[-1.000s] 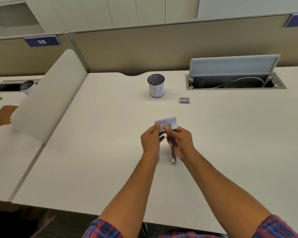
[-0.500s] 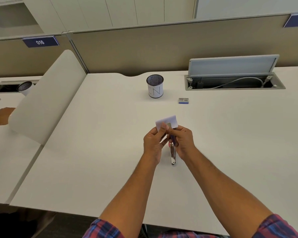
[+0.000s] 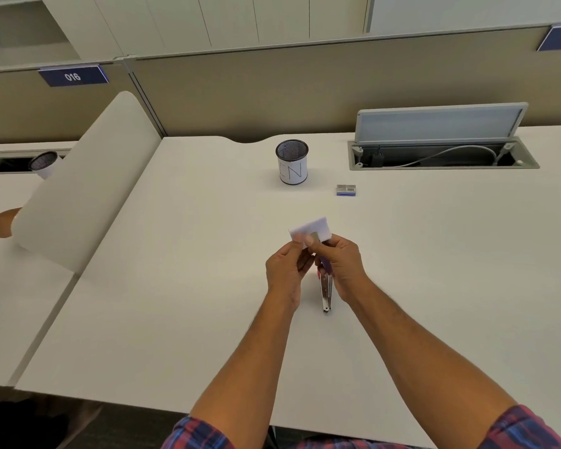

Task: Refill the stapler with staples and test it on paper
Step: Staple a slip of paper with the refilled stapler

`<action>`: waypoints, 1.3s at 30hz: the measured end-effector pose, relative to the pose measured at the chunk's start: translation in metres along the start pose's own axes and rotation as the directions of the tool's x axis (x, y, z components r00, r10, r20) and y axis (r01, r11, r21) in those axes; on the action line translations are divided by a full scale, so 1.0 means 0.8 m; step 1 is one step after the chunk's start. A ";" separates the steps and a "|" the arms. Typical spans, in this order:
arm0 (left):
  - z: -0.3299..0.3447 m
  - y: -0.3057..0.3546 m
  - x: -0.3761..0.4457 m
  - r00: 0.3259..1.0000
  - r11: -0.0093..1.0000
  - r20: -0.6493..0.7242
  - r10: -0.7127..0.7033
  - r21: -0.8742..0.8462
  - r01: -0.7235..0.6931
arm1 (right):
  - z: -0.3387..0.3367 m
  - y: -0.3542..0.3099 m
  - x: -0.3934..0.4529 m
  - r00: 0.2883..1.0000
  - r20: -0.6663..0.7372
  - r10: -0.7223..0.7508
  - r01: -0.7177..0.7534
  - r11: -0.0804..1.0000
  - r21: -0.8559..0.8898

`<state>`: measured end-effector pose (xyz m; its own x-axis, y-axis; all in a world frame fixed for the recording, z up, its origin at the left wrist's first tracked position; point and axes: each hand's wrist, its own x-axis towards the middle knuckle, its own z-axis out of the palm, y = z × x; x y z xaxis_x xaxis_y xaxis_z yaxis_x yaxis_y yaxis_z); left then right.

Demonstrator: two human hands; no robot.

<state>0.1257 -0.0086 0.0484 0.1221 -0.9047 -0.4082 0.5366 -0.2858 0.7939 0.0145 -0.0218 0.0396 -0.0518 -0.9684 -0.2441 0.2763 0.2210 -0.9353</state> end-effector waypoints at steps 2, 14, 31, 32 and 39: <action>-0.003 0.002 0.006 0.999 1.000 -0.034 0.009 0.009 -0.008 | -0.003 -0.002 0.003 0.997 0.074 0.027 -0.028 1.000 0.011; 0.001 0.022 0.000 0.995 0.991 0.038 -0.092 0.102 0.087 | -0.021 -0.001 0.005 0.995 0.009 0.104 -0.104 0.977 0.184; -0.006 0.029 0.001 0.968 0.967 0.153 -0.199 0.191 0.169 | -0.020 -0.020 0.009 0.990 0.107 0.093 -0.097 0.995 0.028; -0.011 0.031 0.005 0.978 0.978 0.127 -0.167 0.143 0.149 | -0.023 -0.021 0.010 0.991 0.099 0.095 -0.098 0.995 0.030; -0.026 0.041 0.012 0.998 0.972 0.043 0.049 0.228 -0.058 | -0.027 -0.021 0.012 0.994 0.065 0.088 -0.089 0.996 0.021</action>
<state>0.1623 -0.0203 0.0611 0.1127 -0.9304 -0.3488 0.3244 -0.2974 0.8980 -0.0116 -0.0326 0.0474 0.0353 -0.9508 -0.3079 0.3002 0.3039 -0.9042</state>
